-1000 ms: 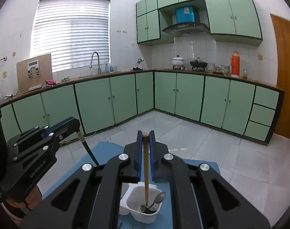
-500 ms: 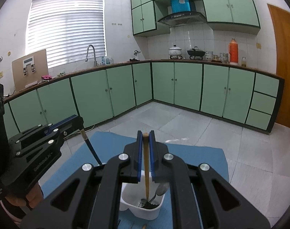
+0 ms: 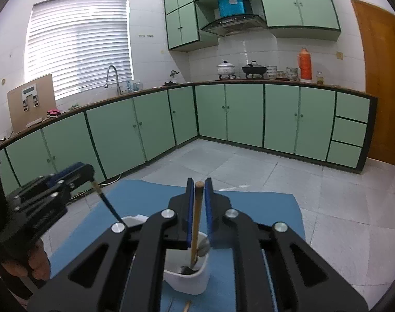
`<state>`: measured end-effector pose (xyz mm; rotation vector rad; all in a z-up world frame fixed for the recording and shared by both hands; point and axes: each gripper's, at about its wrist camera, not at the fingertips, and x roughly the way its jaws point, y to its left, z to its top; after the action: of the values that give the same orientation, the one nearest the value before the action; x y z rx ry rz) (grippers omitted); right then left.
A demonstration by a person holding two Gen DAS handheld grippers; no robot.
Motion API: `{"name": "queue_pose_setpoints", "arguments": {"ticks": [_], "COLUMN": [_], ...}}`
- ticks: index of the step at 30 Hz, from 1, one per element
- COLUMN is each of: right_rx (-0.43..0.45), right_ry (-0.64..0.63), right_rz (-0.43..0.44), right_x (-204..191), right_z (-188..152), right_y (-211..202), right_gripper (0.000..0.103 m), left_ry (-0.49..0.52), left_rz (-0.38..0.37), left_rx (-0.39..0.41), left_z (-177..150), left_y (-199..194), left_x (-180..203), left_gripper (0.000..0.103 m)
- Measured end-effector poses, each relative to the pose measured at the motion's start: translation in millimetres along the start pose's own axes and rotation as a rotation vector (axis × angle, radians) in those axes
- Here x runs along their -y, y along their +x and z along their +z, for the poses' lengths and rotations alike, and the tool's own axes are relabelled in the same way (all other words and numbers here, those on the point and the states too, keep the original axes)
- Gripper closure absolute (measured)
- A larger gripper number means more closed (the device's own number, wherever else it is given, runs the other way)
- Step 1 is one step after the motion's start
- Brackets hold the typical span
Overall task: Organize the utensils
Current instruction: 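Lower both chopsticks into the white holder and open both tools, then withdraw both open tools from the holder back to the remaining chopsticks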
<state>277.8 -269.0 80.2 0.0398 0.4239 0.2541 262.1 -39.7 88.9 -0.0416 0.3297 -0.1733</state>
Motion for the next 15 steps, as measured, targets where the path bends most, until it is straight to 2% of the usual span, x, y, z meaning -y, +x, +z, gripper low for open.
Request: {"name": "queue_pose_setpoints", "arguments": {"ticks": [1,3,5,7,9,13,15], "right_rx": [0.0,0.01,0.023,0.03,0.045,0.057,0.07], "right_ry": [0.002,0.002,-0.001,-0.004,-0.01,-0.02,-0.029], "right_rz": [-0.003,-0.022,-0.036,-0.038,-0.05,-0.06,-0.067], "right_x": [0.9,2.4,3.3,4.4,4.3,4.0,2.7], "right_z": [-0.8,-2.9,-3.9,-4.1,-4.4,-6.2,-10.0], "right_y": [-0.7,-4.6,-9.2,-12.9,-17.9,-27.2,-35.5], "right_gripper": [0.089,0.07,0.062,0.057,0.049,0.044,0.036], "left_ry": [-0.004,-0.008,-0.011,-0.012,-0.015,-0.029,-0.03], "left_rz": [0.004,0.005,0.009,0.018,0.021,0.017,0.018], "left_rx": [0.008,0.012,0.014,0.021,0.026,0.029,0.037], "left_z": [-0.2,-0.7,-1.3,-2.2,-2.9,-6.1,-8.9], "left_y": [-2.7,-6.0,-8.5,-12.3,-15.8,-25.8,-33.8], "left_x": [-1.2,-2.9,-4.2,-5.6,-6.4,-8.7,-7.9], "left_gripper": [0.057,0.05,0.043,0.037,0.034,0.028,0.022]}}
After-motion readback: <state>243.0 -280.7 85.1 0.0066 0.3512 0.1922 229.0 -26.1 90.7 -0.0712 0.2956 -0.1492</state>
